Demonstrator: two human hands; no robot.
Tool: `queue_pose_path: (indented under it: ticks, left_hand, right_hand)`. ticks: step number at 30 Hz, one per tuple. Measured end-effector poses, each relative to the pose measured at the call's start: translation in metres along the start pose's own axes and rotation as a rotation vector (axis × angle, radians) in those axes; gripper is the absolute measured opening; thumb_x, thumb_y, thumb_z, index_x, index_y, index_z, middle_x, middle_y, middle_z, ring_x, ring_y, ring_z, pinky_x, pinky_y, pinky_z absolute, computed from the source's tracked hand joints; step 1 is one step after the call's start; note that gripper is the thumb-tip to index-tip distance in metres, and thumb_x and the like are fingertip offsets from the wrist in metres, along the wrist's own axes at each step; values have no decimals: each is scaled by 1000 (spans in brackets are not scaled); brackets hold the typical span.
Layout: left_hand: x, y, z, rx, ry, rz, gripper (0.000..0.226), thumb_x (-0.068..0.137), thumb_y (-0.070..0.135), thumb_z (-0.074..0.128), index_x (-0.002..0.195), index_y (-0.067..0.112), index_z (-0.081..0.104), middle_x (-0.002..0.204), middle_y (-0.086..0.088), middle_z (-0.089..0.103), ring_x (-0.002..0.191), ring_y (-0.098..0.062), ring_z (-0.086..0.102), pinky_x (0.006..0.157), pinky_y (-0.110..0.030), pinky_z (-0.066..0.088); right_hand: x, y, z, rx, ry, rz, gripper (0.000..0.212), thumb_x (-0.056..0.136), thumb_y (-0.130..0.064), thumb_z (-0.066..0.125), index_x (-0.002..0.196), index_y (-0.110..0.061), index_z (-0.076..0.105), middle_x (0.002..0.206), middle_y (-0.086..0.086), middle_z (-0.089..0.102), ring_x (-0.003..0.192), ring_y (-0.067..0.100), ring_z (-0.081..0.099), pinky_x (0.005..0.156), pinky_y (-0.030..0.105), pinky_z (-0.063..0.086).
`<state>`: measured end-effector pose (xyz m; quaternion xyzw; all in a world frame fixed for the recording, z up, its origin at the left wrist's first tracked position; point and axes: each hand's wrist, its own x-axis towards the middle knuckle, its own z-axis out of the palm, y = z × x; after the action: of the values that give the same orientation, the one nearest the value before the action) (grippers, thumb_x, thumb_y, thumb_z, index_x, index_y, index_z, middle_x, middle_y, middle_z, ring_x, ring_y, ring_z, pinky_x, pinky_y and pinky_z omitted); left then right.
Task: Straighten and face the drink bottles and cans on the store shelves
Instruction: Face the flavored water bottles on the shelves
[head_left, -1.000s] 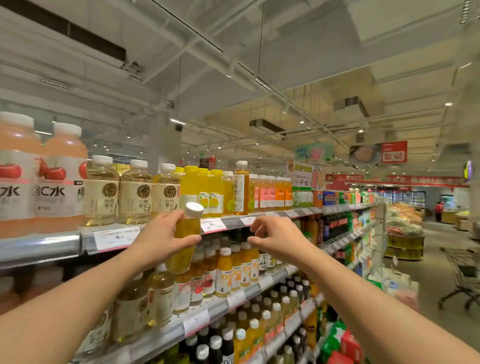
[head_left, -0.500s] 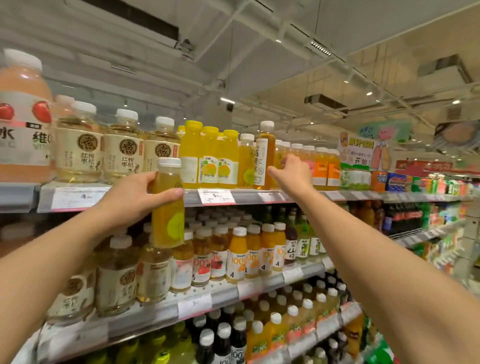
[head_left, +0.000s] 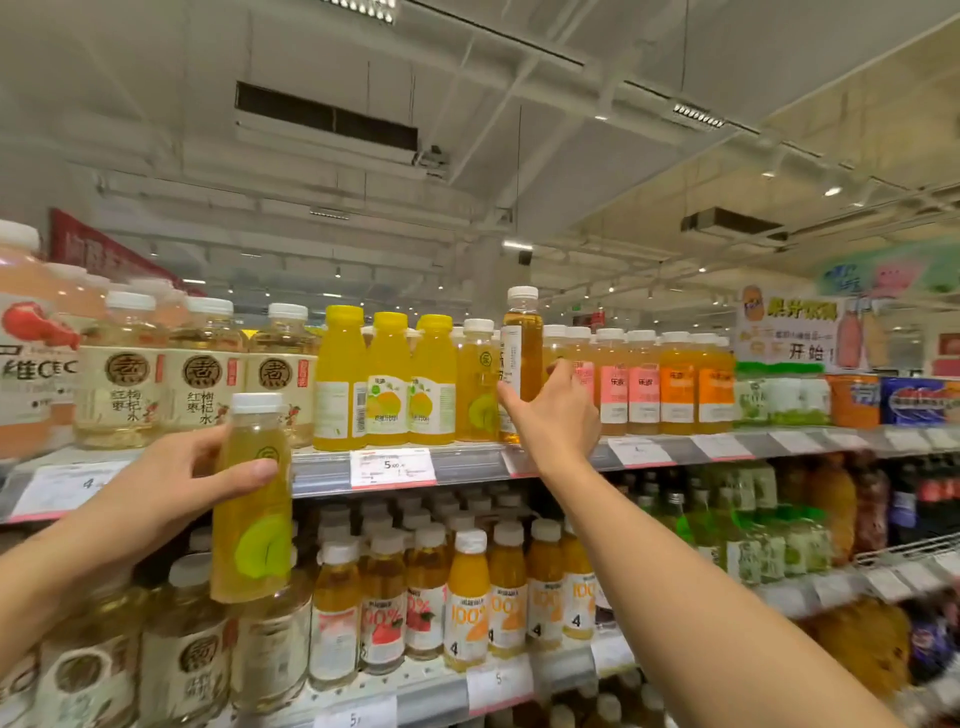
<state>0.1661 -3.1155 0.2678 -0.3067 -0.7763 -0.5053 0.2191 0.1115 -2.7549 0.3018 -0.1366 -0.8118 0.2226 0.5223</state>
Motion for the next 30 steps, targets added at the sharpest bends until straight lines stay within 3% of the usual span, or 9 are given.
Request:
queue_pose_path:
  ticks: [3, 7, 10, 14, 16, 20, 23, 26, 30]
  left_hand:
    - [-1, 2, 3, -41, 31, -14, 71, 34, 90, 74, 94, 53, 74, 93, 14, 78, 85, -3, 73, 68, -19, 55]
    - [-3, 3, 6, -41, 18, -38, 52, 61, 68, 79, 101, 36, 77, 98, 11, 78, 90, -8, 74, 76, -25, 50]
    - [-2, 7, 7, -22, 17, -63, 51, 56, 70, 70, 101, 47, 74, 98, 13, 78, 89, -5, 73, 76, -28, 51]
    - [-3, 5, 2, 6, 7, -88, 51, 58, 72, 69, 102, 46, 74, 104, 9, 77, 94, -9, 73, 84, -35, 55]
    - [-4, 5, 1, 19, -7, -92, 55, 59, 71, 69, 103, 39, 75, 105, 10, 77, 95, -9, 73, 84, -35, 54]
    - [-3, 8, 3, 28, -11, -97, 69, 58, 67, 71, 110, 22, 73, 102, 12, 77, 93, -7, 73, 82, -32, 54]
    - [-3, 12, 2, 32, -12, -95, 77, 55, 72, 76, 111, 19, 71, 102, 13, 77, 93, -6, 73, 80, -29, 55]
    - [-5, 14, 7, -5, 52, -52, 94, 43, 83, 79, 111, 19, 71, 105, 5, 77, 94, -12, 74, 80, -33, 56]
    - [7, 47, 52, -33, 67, 99, 72, 59, 71, 76, 113, 23, 70, 105, 7, 76, 93, -11, 73, 74, -28, 60]
  right_hand:
    - [0, 2, 1, -24, -9, -11, 64, 86, -69, 63, 120, -16, 51, 105, 1, 64, 98, 24, 63, 81, 40, 53]
    - [-1, 0, 3, 5, -21, -18, 60, 87, -65, 65, 117, -15, 53, 106, 1, 65, 97, 24, 63, 79, 38, 51]
    - [-1, 0, 5, 40, -35, -9, 57, 86, -63, 62, 115, -15, 55, 107, 2, 64, 97, 24, 61, 81, 39, 52]
    - [0, 5, 4, 105, -67, -14, 58, 77, -67, 62, 110, -20, 57, 103, -3, 58, 92, 18, 56, 78, 36, 50]
    - [1, 13, 1, 204, -64, -19, 58, 75, -66, 65, 111, -22, 55, 101, -5, 58, 92, 15, 56, 78, 34, 52]
    - [6, 44, -11, 449, -58, -49, 45, 85, -44, 75, 117, -22, 51, 107, -6, 64, 91, 14, 66, 69, 23, 59]
    - [10, 75, -20, 531, -31, -8, 46, 89, -43, 72, 125, -25, 50, 110, -9, 62, 99, 16, 68, 76, 31, 62]
    - [13, 99, -28, 583, -70, 43, 51, 92, -45, 69, 134, -24, 50, 115, -10, 61, 104, 13, 64, 79, 28, 56]
    - [15, 112, -25, 738, -130, 76, 49, 93, -49, 67, 133, -26, 53, 116, -12, 64, 107, 8, 64, 80, 26, 55]
